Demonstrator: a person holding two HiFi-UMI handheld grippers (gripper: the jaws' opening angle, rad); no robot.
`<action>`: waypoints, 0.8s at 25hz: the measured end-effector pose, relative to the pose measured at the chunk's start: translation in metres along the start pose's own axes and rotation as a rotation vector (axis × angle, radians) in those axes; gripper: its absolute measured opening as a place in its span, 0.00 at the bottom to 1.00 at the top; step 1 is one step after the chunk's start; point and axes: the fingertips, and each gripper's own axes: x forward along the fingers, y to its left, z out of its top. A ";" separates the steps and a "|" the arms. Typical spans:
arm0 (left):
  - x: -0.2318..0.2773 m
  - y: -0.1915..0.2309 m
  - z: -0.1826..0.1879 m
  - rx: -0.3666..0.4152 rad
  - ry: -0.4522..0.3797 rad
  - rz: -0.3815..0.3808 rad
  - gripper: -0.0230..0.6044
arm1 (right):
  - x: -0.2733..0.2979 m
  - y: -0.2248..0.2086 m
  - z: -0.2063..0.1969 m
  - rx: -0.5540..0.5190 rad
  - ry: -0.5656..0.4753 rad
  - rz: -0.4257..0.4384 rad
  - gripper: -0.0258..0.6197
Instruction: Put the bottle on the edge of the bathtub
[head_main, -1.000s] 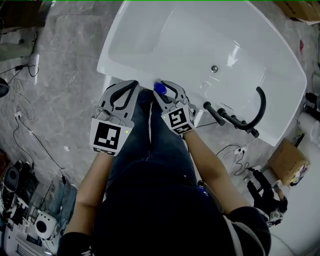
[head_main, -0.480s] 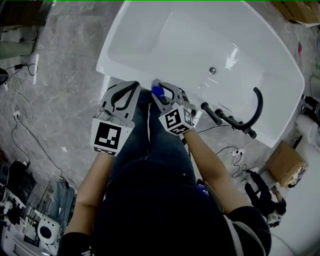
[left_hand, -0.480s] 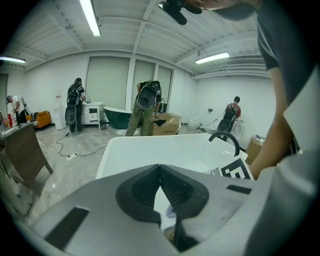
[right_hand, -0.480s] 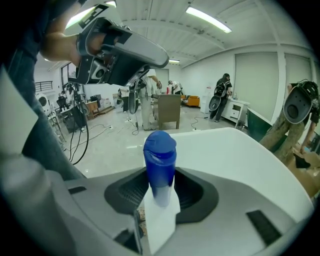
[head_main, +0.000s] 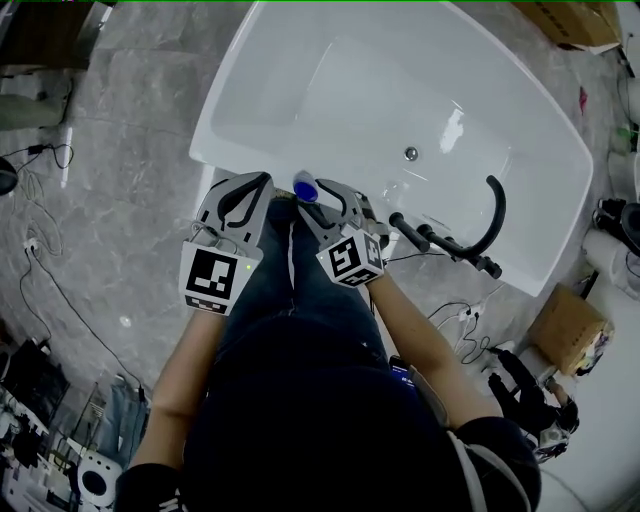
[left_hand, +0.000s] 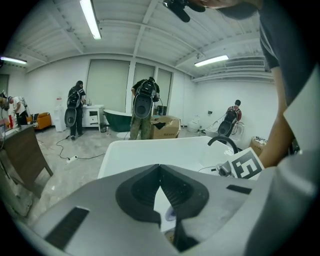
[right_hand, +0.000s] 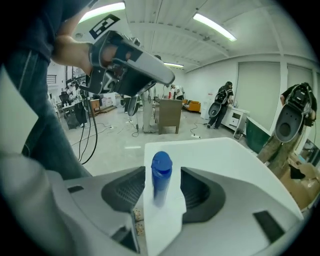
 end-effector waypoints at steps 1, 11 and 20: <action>-0.001 0.000 0.003 0.005 -0.007 -0.002 0.07 | -0.008 -0.002 0.007 -0.003 -0.015 -0.016 0.38; -0.010 -0.015 0.079 0.098 -0.147 -0.059 0.07 | -0.123 -0.080 0.101 0.271 -0.265 -0.349 0.11; -0.031 -0.019 0.190 0.180 -0.369 -0.026 0.07 | -0.228 -0.150 0.174 0.263 -0.358 -0.661 0.08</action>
